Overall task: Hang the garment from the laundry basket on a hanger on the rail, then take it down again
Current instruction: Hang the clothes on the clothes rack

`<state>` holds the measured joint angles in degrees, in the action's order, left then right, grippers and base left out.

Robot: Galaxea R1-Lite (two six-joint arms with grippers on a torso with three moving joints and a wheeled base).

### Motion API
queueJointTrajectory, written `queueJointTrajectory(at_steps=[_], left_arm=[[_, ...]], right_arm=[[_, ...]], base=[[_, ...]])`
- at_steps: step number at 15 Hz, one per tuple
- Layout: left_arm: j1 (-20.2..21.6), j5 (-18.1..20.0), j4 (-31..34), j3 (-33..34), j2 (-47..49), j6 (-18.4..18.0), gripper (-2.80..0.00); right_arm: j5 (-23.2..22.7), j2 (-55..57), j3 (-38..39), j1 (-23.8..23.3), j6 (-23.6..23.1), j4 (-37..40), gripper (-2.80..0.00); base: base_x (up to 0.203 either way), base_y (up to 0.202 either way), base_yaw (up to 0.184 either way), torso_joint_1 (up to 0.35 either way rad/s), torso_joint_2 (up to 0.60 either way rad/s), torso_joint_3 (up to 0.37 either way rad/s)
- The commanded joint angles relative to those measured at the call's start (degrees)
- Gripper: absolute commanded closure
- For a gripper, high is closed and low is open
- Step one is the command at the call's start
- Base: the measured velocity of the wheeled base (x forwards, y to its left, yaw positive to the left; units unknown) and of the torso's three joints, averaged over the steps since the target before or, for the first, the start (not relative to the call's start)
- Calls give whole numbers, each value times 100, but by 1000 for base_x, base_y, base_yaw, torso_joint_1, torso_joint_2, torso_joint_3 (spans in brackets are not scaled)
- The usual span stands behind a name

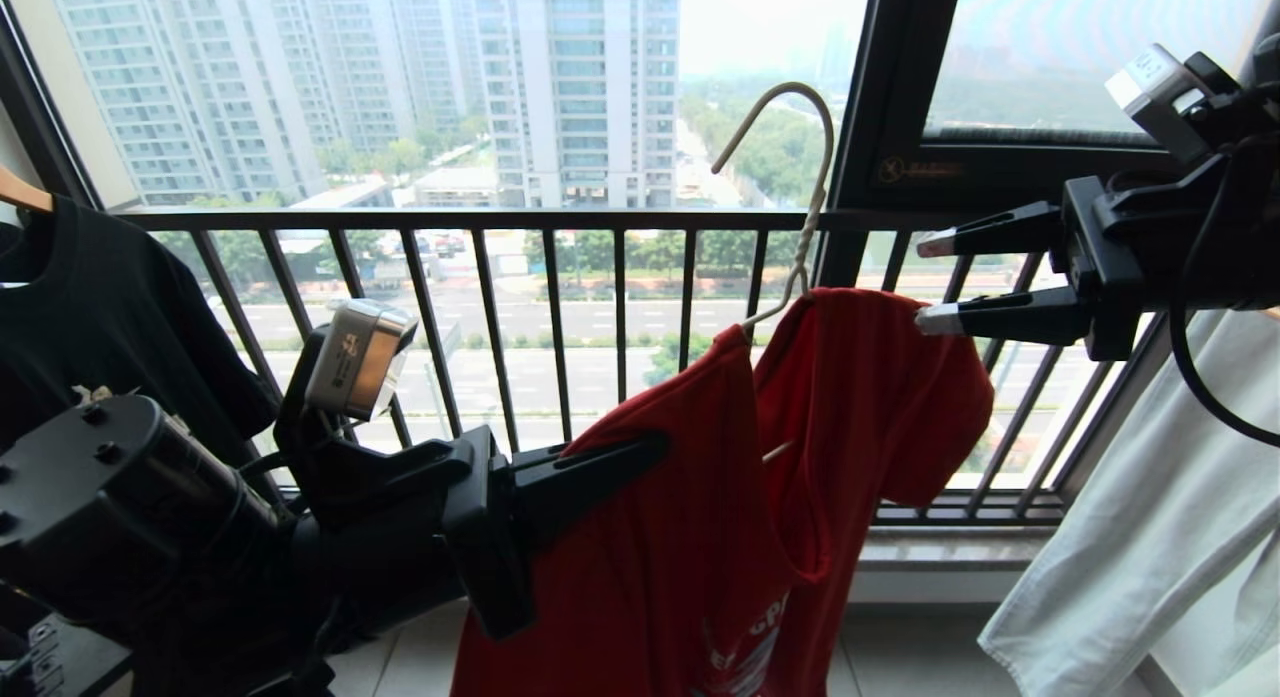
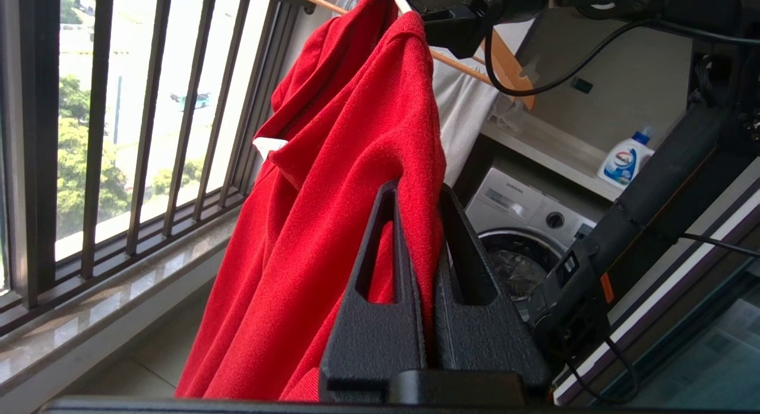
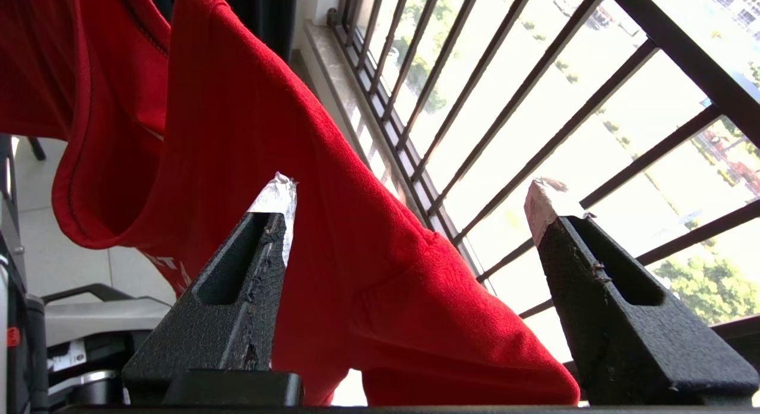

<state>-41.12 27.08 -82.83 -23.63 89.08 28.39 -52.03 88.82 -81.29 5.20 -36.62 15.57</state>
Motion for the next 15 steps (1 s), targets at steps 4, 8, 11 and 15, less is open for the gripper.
queueJointTrajectory(at_steps=[4,8,11,15], left_arm=[[-1,17,-32,-10,-179,17,0],[-10,151,-15,9,-368,24,0],[-10,272,-14,52,-383,26,0],[-1,298,-14,52,-401,34,0]], right_arm=[[-80,52,-312,262,-33,269,-280],[-79,128,-349,573,-240,419,-280],[-79,187,-326,842,-258,429,-280],[-70,112,-156,1109,-275,446,-280]], base=[[0,0,0,0,0,0],[0,0,0,0,0,0],[0,0,0,0,0,0],[0,0,0,0,0,0]])
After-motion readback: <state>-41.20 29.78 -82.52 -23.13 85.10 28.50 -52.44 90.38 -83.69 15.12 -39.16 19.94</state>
